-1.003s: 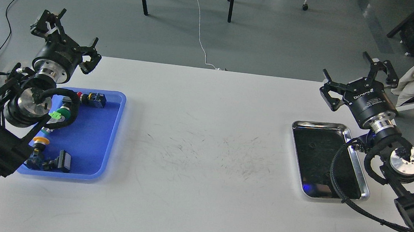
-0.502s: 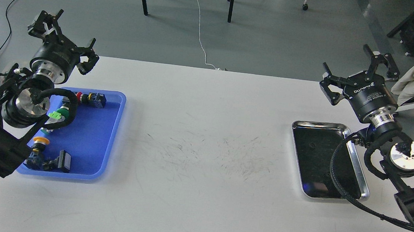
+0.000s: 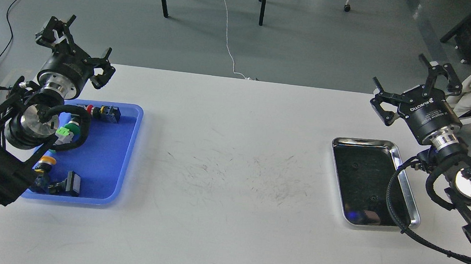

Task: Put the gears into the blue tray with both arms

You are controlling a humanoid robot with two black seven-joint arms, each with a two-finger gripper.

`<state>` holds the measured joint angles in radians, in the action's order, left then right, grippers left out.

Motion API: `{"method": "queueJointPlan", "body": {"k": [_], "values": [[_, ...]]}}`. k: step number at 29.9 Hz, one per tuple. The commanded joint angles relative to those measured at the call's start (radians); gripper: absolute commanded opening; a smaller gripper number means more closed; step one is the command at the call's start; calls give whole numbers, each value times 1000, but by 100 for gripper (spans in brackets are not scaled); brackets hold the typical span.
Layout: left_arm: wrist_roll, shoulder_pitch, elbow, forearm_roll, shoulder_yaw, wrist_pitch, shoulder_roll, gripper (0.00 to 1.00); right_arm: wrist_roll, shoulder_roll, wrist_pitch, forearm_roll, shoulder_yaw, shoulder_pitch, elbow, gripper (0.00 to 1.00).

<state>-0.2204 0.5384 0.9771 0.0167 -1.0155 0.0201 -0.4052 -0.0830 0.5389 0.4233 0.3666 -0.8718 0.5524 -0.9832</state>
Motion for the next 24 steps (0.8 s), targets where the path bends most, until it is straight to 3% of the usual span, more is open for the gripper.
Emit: {"method": "queueJointPlan", "body": {"k": [1,11,18,24], "values": [[0,-2,2,0,-2,1,-4,98,2,36,0,0,33,20,0,99],[1,2,34,5,-2,0,-4,98,2,148,0,-1,167,127,-9,99],[0,9,43,5,-3,-2,-7,98,-4,256,0,-2,566,432,-11,99],[0,15,40,9,-11,-6,-9,98,-11,288,0,-1,789,630,-9,99]]}}
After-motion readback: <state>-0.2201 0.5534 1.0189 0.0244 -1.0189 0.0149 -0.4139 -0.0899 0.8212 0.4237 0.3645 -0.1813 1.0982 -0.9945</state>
